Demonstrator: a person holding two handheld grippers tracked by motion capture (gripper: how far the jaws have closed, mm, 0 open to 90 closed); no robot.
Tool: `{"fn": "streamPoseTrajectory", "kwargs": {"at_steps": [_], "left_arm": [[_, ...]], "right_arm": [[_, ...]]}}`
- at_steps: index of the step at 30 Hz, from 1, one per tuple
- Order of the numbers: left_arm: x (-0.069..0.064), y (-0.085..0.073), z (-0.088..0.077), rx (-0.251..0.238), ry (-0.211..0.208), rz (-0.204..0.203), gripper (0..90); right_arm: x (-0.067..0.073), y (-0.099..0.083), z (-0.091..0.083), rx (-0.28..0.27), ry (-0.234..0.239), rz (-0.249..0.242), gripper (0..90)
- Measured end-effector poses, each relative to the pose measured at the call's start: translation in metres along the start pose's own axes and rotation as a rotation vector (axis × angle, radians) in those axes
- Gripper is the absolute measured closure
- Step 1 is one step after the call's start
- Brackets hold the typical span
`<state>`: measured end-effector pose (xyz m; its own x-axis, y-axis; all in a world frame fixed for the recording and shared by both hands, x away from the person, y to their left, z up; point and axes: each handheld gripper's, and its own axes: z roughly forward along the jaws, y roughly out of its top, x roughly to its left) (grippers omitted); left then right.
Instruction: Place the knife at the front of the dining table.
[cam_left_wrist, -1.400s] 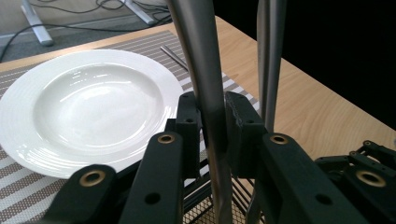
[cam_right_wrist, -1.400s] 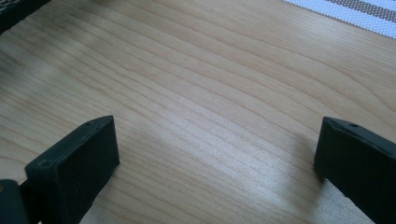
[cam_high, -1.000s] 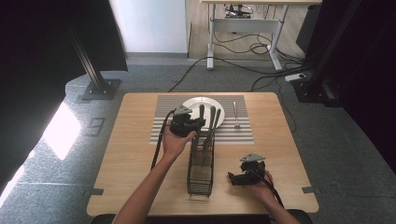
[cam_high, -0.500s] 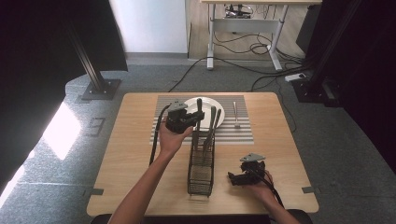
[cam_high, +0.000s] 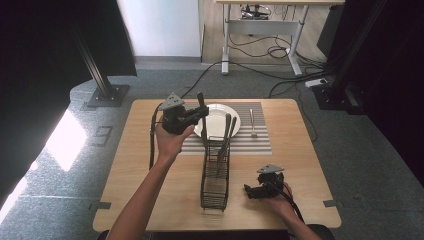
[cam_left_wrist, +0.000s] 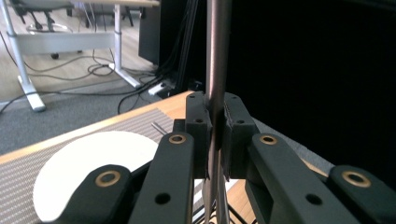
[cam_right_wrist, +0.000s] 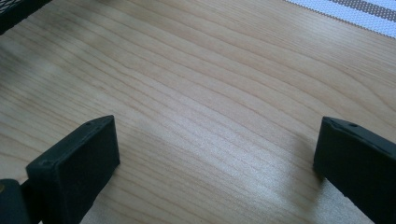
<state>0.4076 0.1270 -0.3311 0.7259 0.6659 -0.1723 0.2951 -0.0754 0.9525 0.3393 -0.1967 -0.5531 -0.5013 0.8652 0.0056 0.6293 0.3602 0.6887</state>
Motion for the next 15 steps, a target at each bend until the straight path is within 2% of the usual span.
{"fn": "streamPoseTrajectory", "kwargs": {"at_steps": [7, 10, 12, 15], "left_arm": [[0.005, 0.009, -0.021, -0.045, 0.026, -0.001, 83.2], [0.009, 0.009, -0.026, -0.045, 0.036, -0.001, 83.2], [0.014, 0.006, -0.03, -0.042, 0.052, -0.015, 83.2], [0.018, 0.002, -0.031, -0.032, 0.068, -0.01, 83.2]], "right_arm": [[0.0, 0.0, 0.0, 0.0, 0.0, 0.0, 0.1], [0.0, 0.0, 0.0, 0.0, 0.0, 0.0, 0.1], [0.0, 0.0, 0.0, 0.0, 0.0, 0.0, 0.1], [0.0, 0.0, 0.0, 0.0, 0.0, 0.0, 0.1]]}}
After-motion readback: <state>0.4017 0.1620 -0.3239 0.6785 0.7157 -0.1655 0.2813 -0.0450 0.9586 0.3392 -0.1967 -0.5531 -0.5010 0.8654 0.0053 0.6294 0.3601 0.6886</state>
